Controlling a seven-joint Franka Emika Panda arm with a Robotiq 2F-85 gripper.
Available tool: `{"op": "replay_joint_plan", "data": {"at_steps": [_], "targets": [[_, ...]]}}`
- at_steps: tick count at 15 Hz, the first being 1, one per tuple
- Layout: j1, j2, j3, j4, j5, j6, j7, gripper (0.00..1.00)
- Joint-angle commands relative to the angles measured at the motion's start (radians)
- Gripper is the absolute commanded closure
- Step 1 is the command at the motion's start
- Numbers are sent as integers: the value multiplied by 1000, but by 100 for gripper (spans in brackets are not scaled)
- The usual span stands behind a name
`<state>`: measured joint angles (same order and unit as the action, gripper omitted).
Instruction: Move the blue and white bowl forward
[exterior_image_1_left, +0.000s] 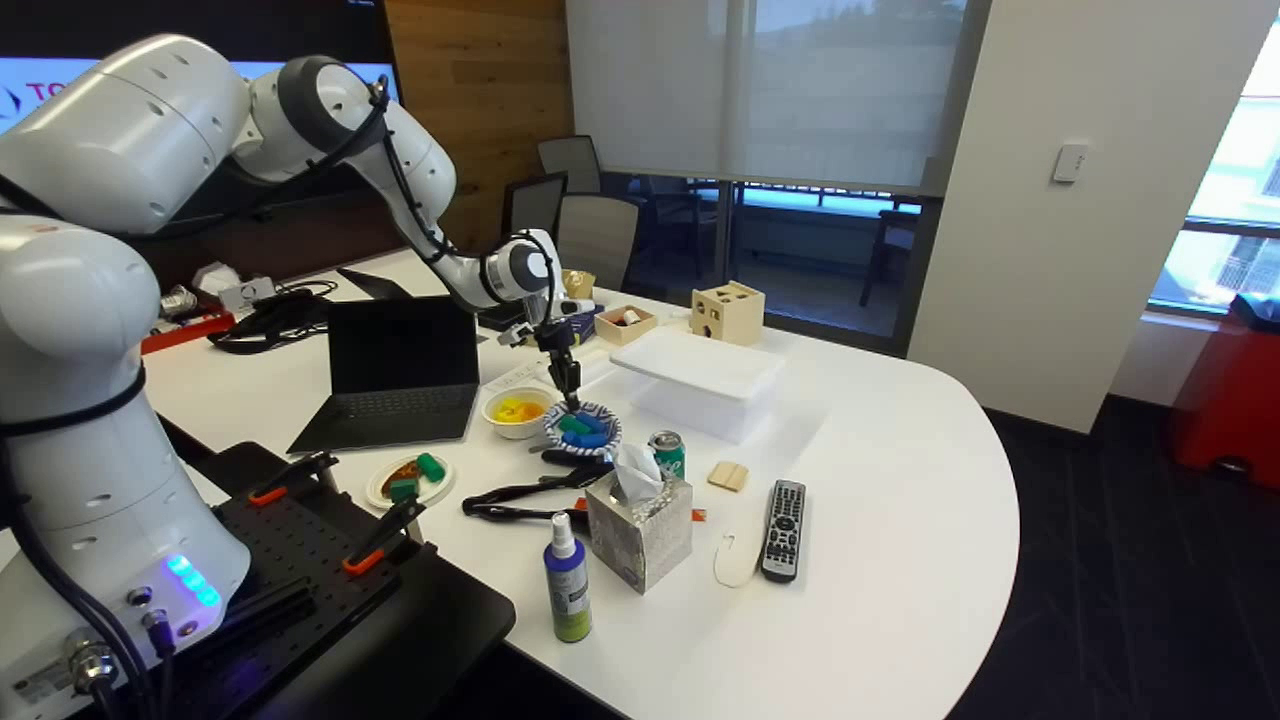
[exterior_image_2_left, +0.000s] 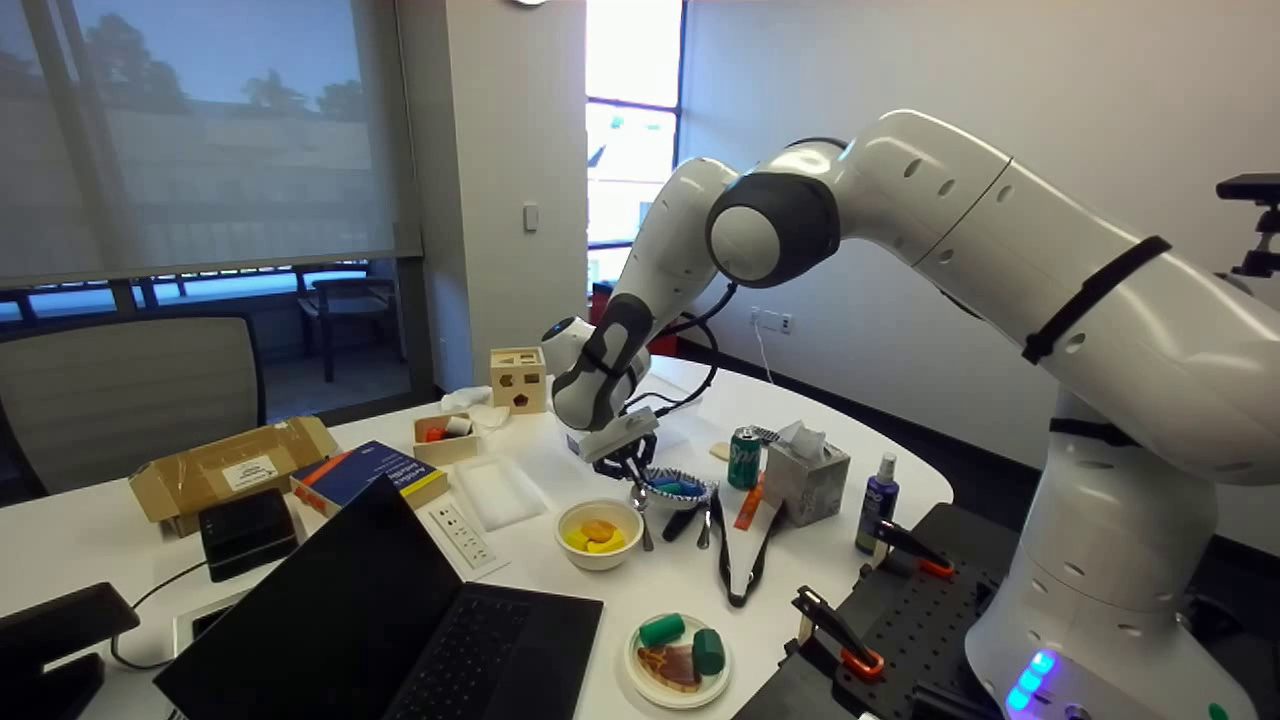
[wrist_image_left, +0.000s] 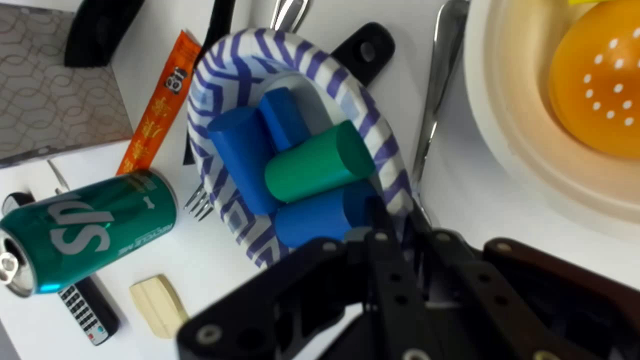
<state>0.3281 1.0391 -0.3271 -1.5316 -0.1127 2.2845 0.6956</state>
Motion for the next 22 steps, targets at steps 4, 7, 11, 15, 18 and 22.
{"op": "replay_joint_plan", "data": {"at_steps": [4,7,11,15,18,22], "targets": [[27,-92,45,-132,-20,-10,155,97],[35,-124,67,-210,-11,8,225,97],[34,-174,99,-324,-1,46,321,97],[25,-196,128,-394,-2,99,371,97],[25,-191,135,-406,-9,129,375,97],[32,-183,122,-398,-22,162,375,64]]}}
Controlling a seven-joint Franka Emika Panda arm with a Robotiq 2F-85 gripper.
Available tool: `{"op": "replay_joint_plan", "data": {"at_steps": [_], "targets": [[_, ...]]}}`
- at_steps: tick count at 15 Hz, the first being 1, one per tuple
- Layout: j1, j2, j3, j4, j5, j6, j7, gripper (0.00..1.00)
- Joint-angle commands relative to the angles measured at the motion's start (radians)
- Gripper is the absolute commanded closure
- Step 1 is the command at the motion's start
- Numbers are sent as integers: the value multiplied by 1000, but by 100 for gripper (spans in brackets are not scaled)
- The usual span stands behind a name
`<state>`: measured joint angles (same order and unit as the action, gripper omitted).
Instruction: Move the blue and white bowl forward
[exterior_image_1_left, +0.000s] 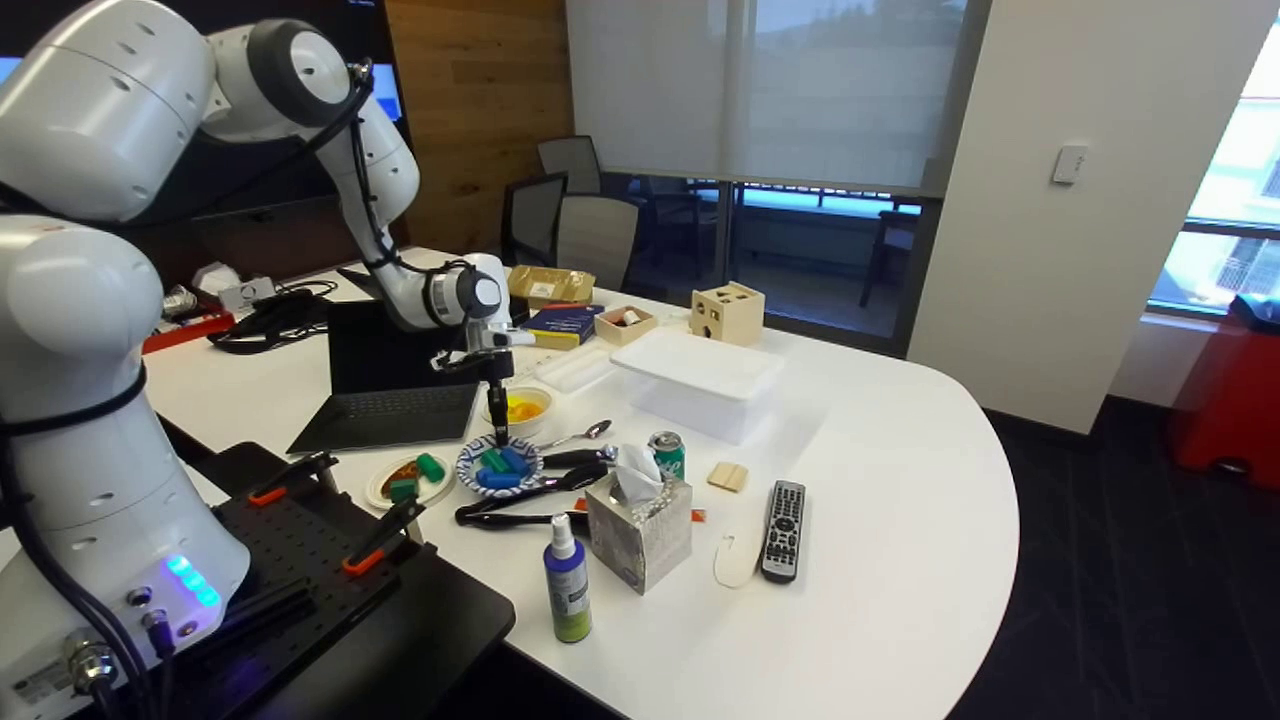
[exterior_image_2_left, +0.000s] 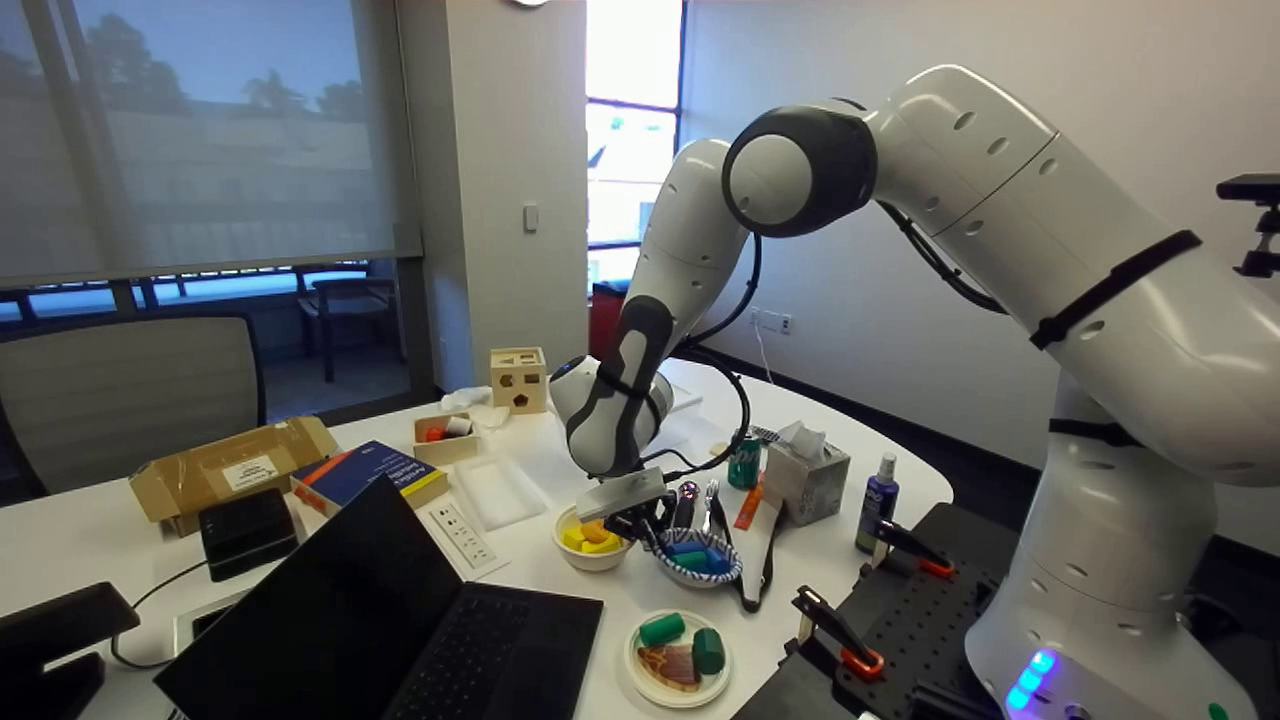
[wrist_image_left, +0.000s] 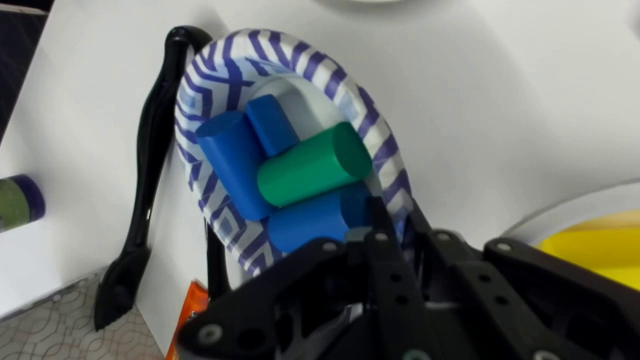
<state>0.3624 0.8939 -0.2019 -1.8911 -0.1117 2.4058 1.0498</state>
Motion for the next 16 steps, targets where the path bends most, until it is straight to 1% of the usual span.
{"op": "replay_joint_plan", "data": {"at_steps": [1,2,6,7,10,13,16], "targets": [[-12,-38,0,-35,-19,53,8,64],[-18,-42,0,-39,-18,70,-3,58],[-59,-88,17,-81,1,159,-56,28],[-68,-108,18,-104,4,188,-69,19],[-96,-179,22,-187,21,276,-110,1],[-117,-252,22,-275,25,403,-175,0],[-148,-311,43,-328,56,456,-262,0]]}}
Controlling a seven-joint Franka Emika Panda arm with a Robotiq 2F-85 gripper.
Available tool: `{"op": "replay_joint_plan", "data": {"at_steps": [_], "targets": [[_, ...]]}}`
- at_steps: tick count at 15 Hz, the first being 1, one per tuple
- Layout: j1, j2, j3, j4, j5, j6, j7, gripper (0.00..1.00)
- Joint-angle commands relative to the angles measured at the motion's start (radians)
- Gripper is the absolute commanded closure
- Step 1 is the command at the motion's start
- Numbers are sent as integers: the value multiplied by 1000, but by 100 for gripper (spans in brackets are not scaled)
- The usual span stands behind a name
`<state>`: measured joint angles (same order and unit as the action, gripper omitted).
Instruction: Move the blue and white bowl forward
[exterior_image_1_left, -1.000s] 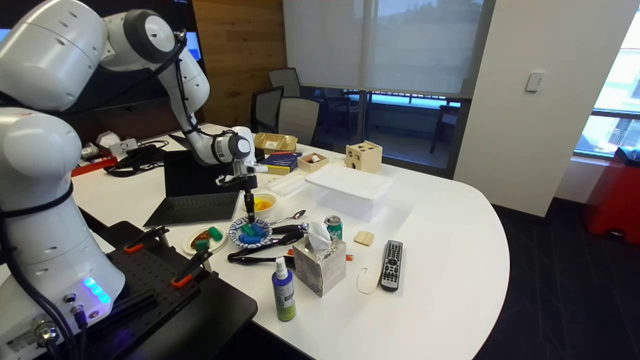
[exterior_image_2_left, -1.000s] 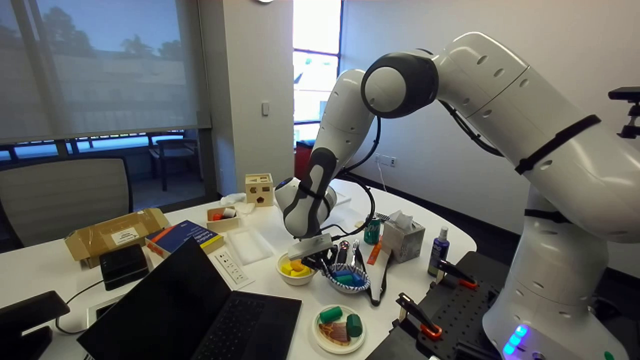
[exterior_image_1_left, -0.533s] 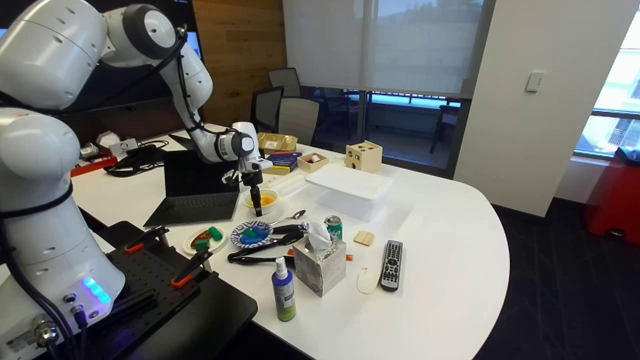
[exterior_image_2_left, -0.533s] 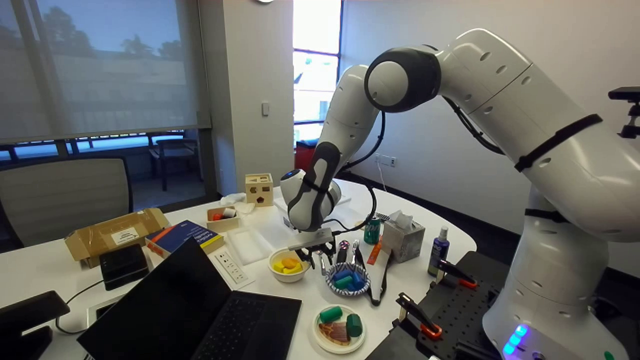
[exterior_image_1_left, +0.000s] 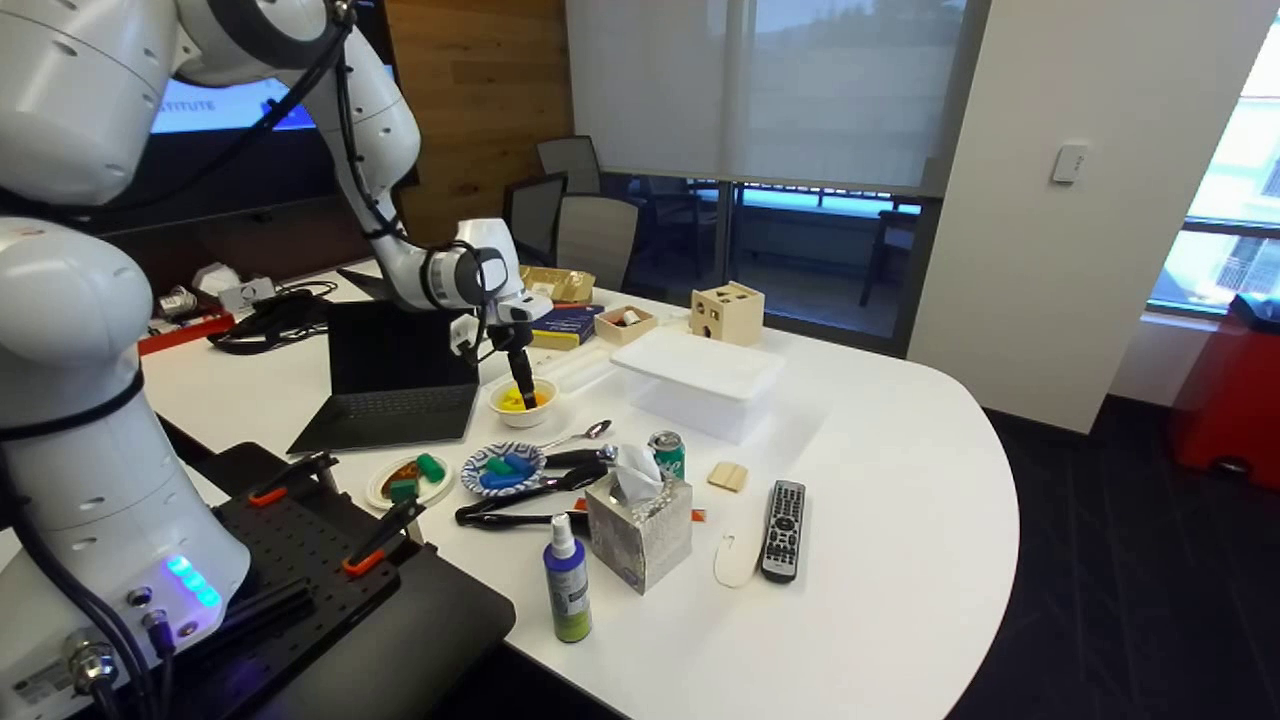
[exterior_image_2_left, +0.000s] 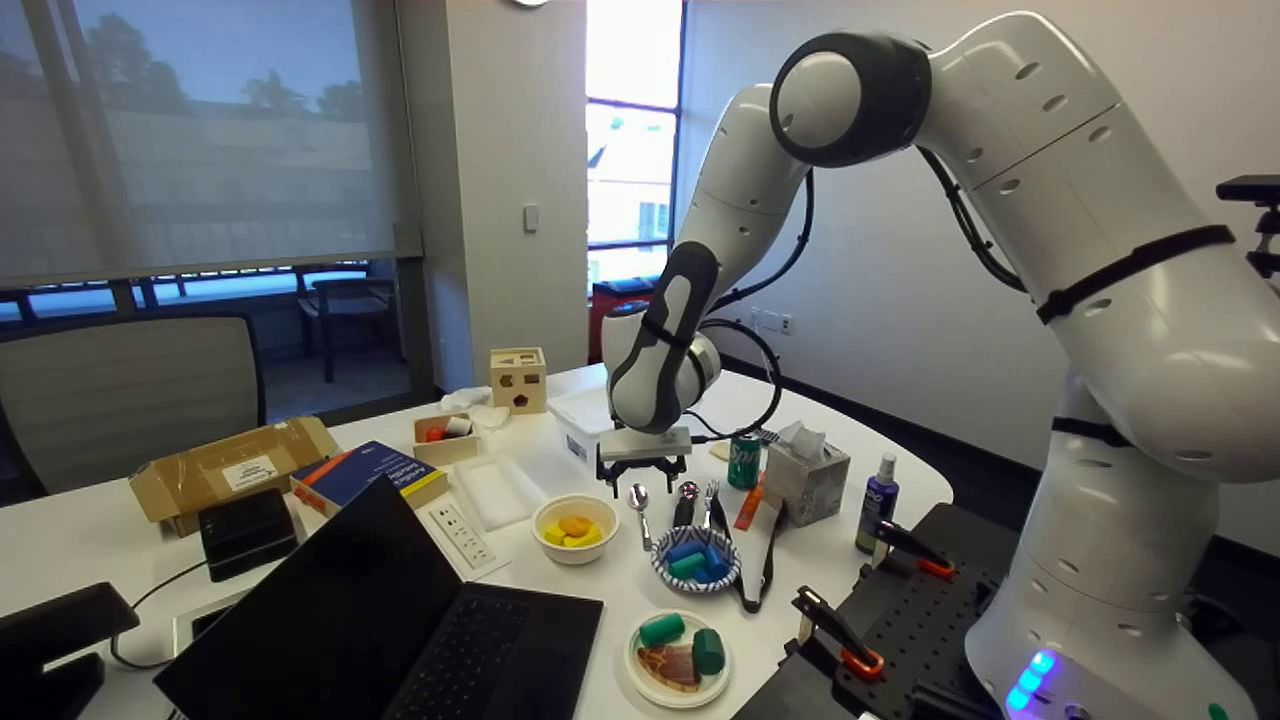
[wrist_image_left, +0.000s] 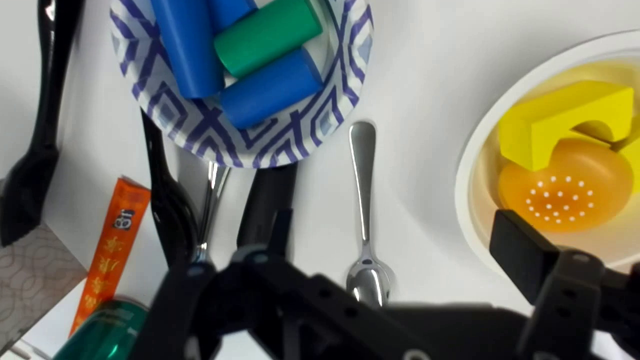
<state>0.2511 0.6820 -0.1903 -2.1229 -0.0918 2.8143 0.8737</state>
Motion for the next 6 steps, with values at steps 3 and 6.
{"op": "replay_joint_plan", "data": {"at_steps": [3,6], "targets": [[-64,-158,60,-127,81,37,-170,0],[-94,-191,93,-131,134,12,-246,0]]}}
